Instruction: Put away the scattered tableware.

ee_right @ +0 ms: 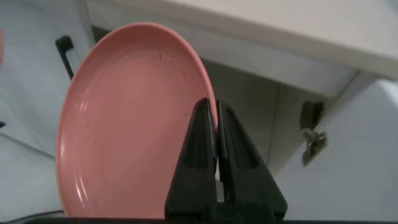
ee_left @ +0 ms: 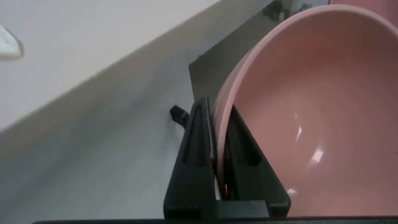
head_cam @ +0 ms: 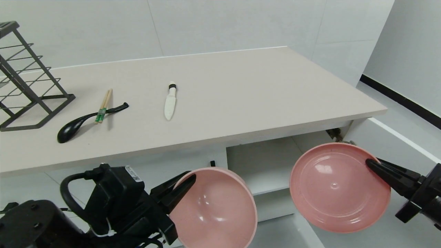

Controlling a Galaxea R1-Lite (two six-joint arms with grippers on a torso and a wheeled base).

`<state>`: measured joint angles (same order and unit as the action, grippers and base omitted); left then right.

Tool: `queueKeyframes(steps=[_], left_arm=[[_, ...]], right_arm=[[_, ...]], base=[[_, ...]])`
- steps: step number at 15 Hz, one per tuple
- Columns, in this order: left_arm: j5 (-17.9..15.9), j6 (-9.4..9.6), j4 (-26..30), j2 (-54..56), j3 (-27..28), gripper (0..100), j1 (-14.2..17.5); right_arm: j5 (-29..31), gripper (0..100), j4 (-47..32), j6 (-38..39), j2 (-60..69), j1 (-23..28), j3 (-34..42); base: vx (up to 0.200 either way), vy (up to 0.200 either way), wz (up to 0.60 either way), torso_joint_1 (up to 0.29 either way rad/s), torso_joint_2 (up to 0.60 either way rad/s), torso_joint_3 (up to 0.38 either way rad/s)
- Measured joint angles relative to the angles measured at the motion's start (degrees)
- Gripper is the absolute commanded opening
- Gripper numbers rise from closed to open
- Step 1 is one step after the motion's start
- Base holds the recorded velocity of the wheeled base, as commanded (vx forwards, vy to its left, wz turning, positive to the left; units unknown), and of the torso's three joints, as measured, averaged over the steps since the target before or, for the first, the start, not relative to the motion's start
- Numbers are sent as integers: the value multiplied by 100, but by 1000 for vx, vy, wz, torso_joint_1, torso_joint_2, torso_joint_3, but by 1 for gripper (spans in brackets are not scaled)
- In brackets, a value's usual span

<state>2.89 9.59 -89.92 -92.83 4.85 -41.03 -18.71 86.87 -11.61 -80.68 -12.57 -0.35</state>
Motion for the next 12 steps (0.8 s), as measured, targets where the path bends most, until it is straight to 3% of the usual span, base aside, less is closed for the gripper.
queueKeyframes(steps=[5, 7, 11, 12], left_arm=[[-2, -45, -10, 280, -306, 0, 41], [9, -67, 1, 369, -434, 0, 201], [6, -475, -2, 557, -483, 0, 549], [6, -497, -5, 606, -485, 0, 579]], right_arm=[[2, 0, 140, -2, -857, -807, -356], [2, 0, 204, 17, -1273, -956, -599], [0, 0, 260, 44, -2064, -1006, -1161], [7, 0, 263, 48, -2243, -989, -1315]], base=[[0, 0, 0, -258, 387, 151], [0, 0, 0, -256, 339, 120], [0, 0, 0, -174, 286, 127], [0, 0, 0, -41, 271, 36]])
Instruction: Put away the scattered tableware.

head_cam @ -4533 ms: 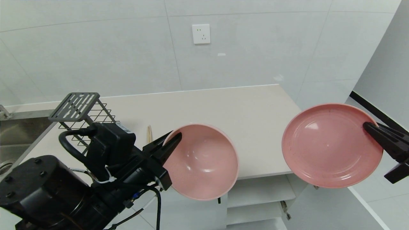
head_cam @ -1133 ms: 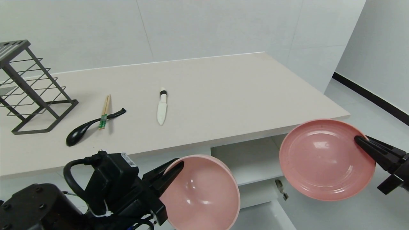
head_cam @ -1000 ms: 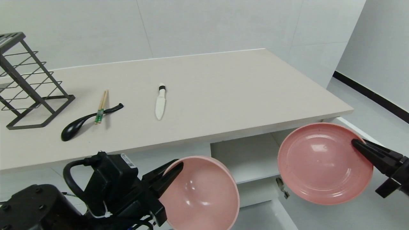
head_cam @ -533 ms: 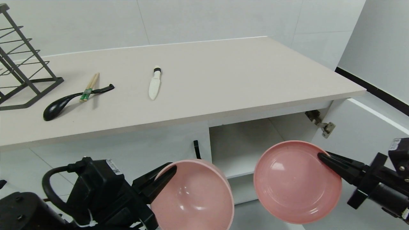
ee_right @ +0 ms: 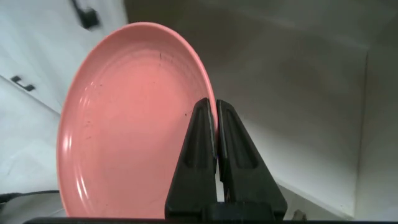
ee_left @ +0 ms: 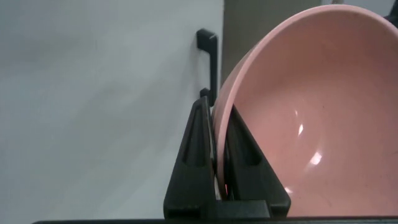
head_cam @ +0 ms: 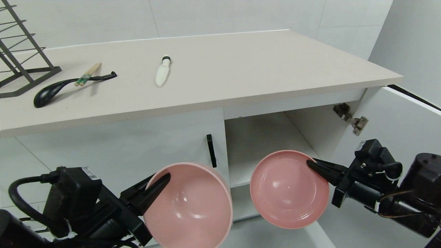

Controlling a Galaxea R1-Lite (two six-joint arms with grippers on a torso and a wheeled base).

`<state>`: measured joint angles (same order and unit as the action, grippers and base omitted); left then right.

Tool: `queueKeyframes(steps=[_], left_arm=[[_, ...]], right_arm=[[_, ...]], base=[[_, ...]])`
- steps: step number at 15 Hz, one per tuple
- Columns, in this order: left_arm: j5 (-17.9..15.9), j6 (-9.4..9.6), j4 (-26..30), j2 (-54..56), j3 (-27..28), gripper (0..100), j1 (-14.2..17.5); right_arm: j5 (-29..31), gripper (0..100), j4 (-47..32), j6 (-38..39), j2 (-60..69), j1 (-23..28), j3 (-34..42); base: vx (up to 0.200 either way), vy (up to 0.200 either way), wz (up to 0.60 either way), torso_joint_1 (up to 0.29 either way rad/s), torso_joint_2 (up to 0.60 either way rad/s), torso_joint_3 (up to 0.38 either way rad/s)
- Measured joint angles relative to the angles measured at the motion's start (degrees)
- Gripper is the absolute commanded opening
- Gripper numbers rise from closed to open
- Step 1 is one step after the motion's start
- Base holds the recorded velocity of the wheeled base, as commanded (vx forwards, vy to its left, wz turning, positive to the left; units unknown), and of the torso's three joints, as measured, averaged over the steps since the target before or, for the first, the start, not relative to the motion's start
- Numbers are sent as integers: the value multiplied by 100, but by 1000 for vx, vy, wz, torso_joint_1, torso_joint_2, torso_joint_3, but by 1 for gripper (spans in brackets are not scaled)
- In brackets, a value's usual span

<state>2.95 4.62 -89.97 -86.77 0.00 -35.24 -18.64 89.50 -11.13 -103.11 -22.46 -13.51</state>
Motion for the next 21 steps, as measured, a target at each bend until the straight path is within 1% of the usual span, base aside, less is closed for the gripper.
queueKeyframes(steps=[2, 5, 9, 13, 15, 16, 17, 21], left_arm=[[0, -5, 11, 72, 0, 0, 24], [-6, 9, 5, 144, 0, 0, 24], [-11, 20, -2, 306, 0, 0, 16], [-16, 41, -5, 393, 0, 0, -6], [-16, 44, 2, 428, 0, 0, -9], [-16, 46, 0, 447, 0, 0, -30], [-16, 46, 5, 469, 0, 0, -74], [-13, 49, 6, 596, 2, 0, -414]], right_arm=[[1, 0, 27, 35, -323, 38, -239], [4, 0, 44, 65, -605, 85, -352], [0, 0, 49, 358, -880, 149, -352], [11, 0, 49, 577, -1134, 280, -589], [12, 0, 41, 657, -1217, 297, -759], [17, 0, 46, 668, -1268, 302, -840], [17, 0, 44, 701, -1324, 300, -903], [24, 0, 44, 1023, -1580, 308, -1267]], base=[[0, 0, 0, -5, 183, 32], [200, 0, 0, 1, 46, 41], [0, 0, 0, -5, 1, 46], [0, 0, 0, 0, 0, 0], [200, 0, 0, 7, 2, 2], [200, 0, 0, 2, 2, 2], [0, 0, 0, 0, 0, 0], [0, 0, 0, 0, 0, 0]])
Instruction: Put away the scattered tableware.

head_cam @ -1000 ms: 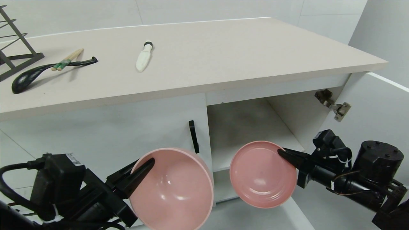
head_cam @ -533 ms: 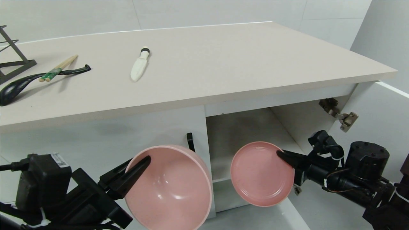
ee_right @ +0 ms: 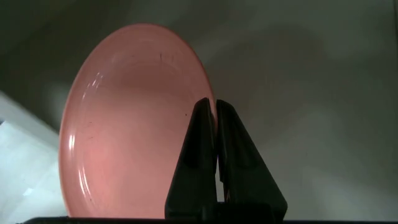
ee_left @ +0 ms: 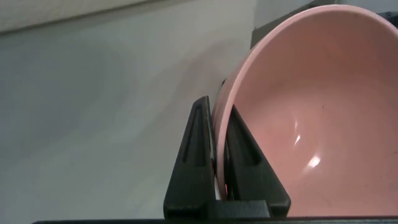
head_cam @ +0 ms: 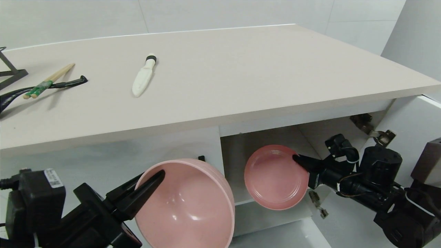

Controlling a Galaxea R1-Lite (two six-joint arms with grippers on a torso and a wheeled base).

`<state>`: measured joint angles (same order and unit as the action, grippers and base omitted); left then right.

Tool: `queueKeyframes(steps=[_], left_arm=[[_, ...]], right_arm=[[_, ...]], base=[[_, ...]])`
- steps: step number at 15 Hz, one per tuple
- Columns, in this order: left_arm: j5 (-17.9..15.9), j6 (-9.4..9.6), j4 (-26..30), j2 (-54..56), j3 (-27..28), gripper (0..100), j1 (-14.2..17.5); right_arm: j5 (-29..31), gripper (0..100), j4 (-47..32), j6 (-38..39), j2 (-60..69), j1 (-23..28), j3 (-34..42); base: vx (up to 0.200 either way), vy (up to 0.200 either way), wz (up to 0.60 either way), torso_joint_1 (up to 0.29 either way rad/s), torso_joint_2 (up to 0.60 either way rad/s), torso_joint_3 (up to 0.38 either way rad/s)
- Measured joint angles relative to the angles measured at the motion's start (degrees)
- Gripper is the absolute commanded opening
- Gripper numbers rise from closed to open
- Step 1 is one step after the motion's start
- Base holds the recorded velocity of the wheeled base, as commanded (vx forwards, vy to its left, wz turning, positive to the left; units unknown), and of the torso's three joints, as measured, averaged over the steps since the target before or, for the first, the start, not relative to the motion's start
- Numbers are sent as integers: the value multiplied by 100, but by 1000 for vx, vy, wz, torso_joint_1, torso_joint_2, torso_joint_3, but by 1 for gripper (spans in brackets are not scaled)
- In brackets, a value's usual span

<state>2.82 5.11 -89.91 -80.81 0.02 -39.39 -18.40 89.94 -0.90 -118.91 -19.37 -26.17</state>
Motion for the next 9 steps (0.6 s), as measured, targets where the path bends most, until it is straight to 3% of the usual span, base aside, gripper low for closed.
queueKeyframes(steps=[9], left_arm=[[7, 0, -4, 57, 0, 0, -123]], right_arm=[[-5, 0, -4, 377, -490, -2, -356]], base=[[0, 0, 0, 0, 0, 0]])
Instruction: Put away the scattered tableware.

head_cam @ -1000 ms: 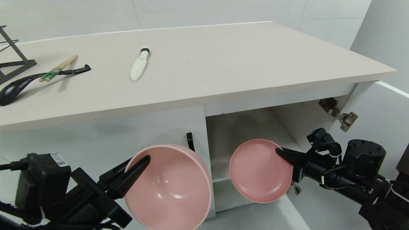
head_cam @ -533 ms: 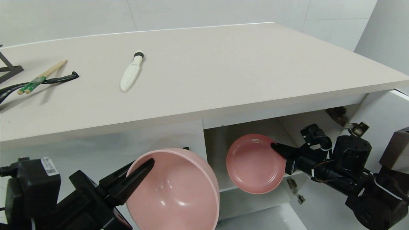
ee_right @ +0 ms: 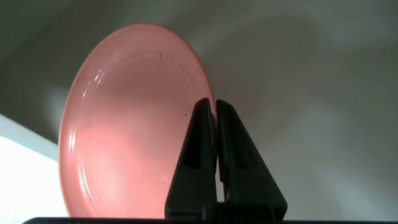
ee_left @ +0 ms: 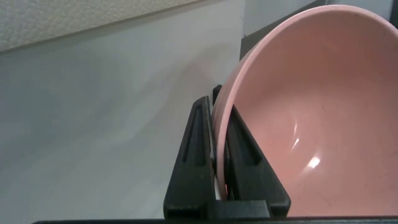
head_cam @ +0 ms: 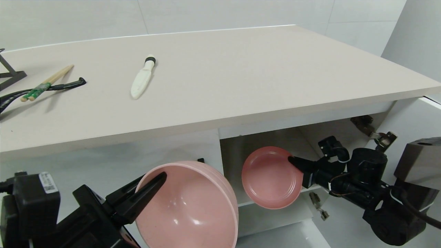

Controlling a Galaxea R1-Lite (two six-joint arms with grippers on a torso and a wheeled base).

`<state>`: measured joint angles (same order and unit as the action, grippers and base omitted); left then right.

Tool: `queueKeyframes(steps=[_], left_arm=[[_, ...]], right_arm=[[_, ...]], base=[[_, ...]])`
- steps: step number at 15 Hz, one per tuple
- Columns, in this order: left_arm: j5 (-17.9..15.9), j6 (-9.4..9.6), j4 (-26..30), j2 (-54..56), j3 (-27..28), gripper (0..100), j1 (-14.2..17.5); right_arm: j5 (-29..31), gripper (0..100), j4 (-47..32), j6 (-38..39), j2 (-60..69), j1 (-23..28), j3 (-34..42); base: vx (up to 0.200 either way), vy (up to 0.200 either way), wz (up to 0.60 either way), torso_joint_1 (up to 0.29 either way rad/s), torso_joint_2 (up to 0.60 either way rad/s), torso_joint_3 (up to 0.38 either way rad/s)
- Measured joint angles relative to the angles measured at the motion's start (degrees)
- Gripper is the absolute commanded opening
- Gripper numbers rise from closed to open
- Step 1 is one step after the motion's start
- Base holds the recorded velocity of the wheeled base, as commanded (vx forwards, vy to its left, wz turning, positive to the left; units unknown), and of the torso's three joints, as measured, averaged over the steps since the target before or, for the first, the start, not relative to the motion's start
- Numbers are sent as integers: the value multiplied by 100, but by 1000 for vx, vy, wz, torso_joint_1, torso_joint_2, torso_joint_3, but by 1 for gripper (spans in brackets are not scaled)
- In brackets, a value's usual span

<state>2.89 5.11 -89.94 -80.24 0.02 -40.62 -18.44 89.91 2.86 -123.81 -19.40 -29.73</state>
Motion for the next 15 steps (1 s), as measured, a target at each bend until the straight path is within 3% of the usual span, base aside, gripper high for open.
queueKeyframes(steps=[5, 12, 15], left_arm=[[0, 0, 55, 55, 0, 0, 5], [-2, -13, 745, 513, -2, 0, -6], [-5, -18, 772, 653, -2, 0, -6]], right_arm=[[0, 0, 6, 217, -444, -4, -463], [154, 0, 1, 750, -976, 0, -1246], [227, 0, 1, 745, -1167, 0, -1484]], base=[[0, 0, 0, 0, 0, 0], [0, 0, 0, 0, 0, 0], [0, 0, 0, 0, 0, 0]])
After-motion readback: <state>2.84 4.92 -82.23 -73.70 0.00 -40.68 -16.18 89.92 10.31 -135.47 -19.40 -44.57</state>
